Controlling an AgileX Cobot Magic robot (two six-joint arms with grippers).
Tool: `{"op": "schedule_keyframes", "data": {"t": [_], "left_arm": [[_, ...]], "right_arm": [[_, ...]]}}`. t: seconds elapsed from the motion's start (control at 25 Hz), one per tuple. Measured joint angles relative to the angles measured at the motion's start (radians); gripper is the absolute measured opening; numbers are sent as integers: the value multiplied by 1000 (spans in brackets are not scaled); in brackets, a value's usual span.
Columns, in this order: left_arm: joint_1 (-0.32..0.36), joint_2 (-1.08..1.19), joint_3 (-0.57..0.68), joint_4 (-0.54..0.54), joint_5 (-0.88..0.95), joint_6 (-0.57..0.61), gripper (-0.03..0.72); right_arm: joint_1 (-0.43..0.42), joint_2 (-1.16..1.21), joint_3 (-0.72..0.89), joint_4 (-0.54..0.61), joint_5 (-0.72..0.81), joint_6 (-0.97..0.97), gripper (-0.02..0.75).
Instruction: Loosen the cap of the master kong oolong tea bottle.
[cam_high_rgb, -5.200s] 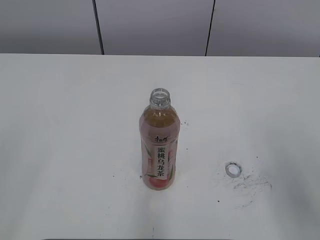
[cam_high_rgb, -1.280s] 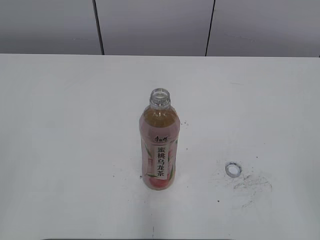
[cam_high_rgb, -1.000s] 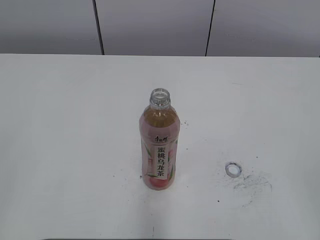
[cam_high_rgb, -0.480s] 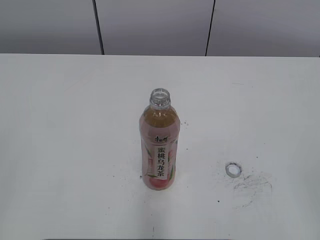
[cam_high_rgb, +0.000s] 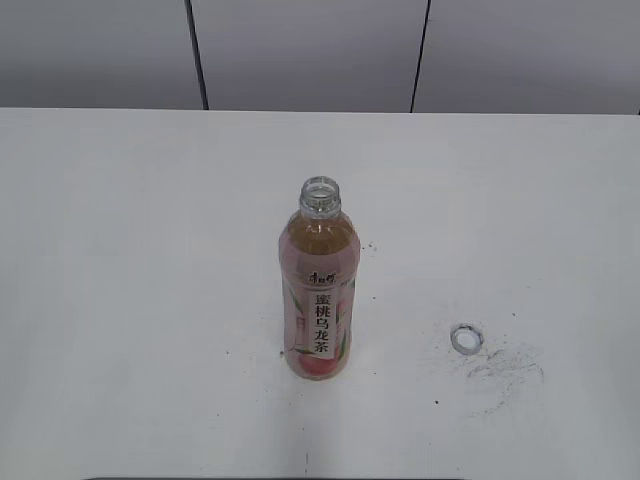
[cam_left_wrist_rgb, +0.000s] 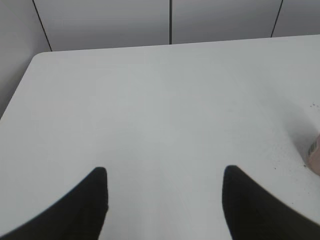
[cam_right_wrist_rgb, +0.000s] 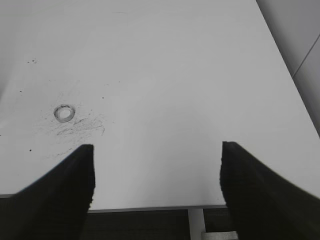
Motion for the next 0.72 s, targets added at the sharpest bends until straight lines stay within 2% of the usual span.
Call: {"op": "schedule_keyframes", "data": {"t": [0.72], "left_arm": [[0,0,0,0,0,0,435]], "right_arm": [[0,0,0,0,0,1,586]]}}
